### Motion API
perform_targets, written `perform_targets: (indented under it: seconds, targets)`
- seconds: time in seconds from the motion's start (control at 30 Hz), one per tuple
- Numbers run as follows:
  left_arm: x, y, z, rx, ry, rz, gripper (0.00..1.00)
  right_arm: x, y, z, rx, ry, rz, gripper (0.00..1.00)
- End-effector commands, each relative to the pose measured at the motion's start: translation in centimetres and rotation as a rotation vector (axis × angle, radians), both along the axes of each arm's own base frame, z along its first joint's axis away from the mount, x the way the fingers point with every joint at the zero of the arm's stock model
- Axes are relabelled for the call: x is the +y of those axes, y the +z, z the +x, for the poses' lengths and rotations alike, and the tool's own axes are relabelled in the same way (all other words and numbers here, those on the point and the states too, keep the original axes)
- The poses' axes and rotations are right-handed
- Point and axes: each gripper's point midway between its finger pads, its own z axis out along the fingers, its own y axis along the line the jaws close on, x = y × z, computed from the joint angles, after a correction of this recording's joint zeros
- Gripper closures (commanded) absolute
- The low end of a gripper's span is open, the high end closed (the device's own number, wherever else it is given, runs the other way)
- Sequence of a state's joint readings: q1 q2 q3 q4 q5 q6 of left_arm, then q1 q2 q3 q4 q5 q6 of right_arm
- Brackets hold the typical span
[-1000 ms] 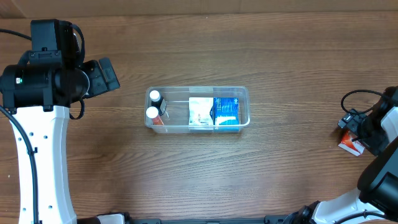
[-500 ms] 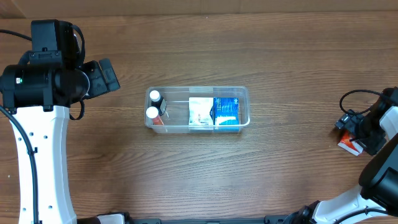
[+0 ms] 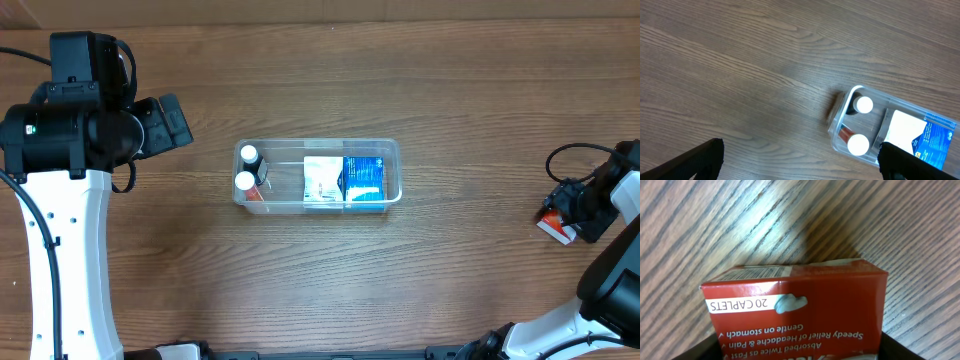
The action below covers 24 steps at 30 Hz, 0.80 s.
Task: Pack container
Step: 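Close right gripper on the red Panadol box, then lift red box with right gripper and carry it over container's right end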
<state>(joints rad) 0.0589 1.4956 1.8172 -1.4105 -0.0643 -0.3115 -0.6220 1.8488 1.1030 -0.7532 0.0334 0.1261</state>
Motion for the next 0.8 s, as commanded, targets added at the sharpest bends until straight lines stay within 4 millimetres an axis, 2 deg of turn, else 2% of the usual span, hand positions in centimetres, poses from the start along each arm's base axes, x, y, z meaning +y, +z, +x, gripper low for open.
perform_targets:
  seconds: [0.0, 0.27, 0.4, 0.63, 0.77]
  targets:
    - [0.0, -0.5, 0.1, 0.018, -0.011, 0.003, 0.0, 0.2, -0.4, -0.1, 0.002, 0.003, 0.017, 0.37]
    - [0.0, -0.5, 0.1, 0.017, -0.011, 0.003, 0.0, 0.2, -0.3, 0.1, -0.004, 0.004, 0.019, 0.38]
    - [0.0, -0.5, 0.1, 0.017, -0.011, 0.003, 0.0, 0.6, 0.5, 1.1, -0.043, 0.01, 0.055, 0.37]
    - [0.0, -0.5, 0.1, 0.016, -0.011, 0.003, 0.0, 1.8, 4.3, 3.2, -0.087, 0.028, 0.152, 0.4]
    - [0.0, -0.5, 0.1, 0.016, -0.011, 0.003, 0.0, 3.6, 7.8, 4.7, -0.106, 0.085, 0.16, 0.39]
